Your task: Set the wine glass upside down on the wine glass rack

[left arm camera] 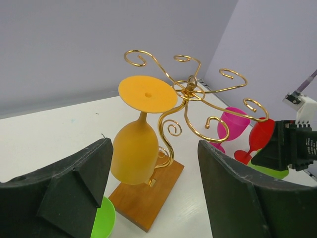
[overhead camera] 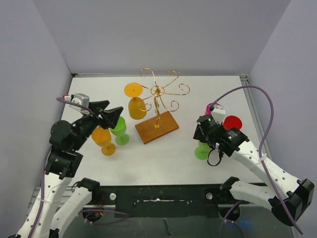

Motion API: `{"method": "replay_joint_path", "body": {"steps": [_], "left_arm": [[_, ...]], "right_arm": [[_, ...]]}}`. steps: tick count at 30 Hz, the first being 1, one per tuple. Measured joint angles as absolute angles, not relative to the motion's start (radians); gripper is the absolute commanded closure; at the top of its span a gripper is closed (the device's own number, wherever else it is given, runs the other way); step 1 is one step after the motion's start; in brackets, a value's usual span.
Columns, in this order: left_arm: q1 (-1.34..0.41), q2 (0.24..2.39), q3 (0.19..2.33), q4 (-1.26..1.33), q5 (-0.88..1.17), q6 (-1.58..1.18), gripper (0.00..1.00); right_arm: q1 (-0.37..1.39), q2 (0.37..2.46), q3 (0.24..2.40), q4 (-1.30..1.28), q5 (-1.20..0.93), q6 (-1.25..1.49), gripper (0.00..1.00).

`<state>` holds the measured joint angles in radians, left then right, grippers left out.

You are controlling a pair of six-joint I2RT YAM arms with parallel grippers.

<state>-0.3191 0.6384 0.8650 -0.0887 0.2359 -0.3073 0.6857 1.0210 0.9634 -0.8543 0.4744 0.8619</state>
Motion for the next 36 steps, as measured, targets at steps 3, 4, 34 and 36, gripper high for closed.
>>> {"method": "replay_joint_path", "body": {"steps": [3, 4, 34, 36], "left_arm": [[-0.319, 0.648, 0.870, -0.072, 0.243, -0.313, 0.32], [-0.319, 0.654, 0.873, -0.067, 0.245, -0.315, 0.32], [-0.319, 0.725, 0.967, 0.088, 0.449, -0.502, 0.32], [-0.319, 0.737, 0.974, 0.133, 0.470, -0.534, 0.32]], "right_arm": [[0.666, 1.023, 0.945, -0.839, 0.442, 0.843, 0.63], [0.660, 1.025, 0.941, -0.831, 0.432, 0.838, 0.65], [0.603, 0.937, 1.161, -0.810, 0.413, 0.682, 1.00], [0.603, 0.920, 1.180, -0.794, 0.431, 0.658, 1.00]]}}
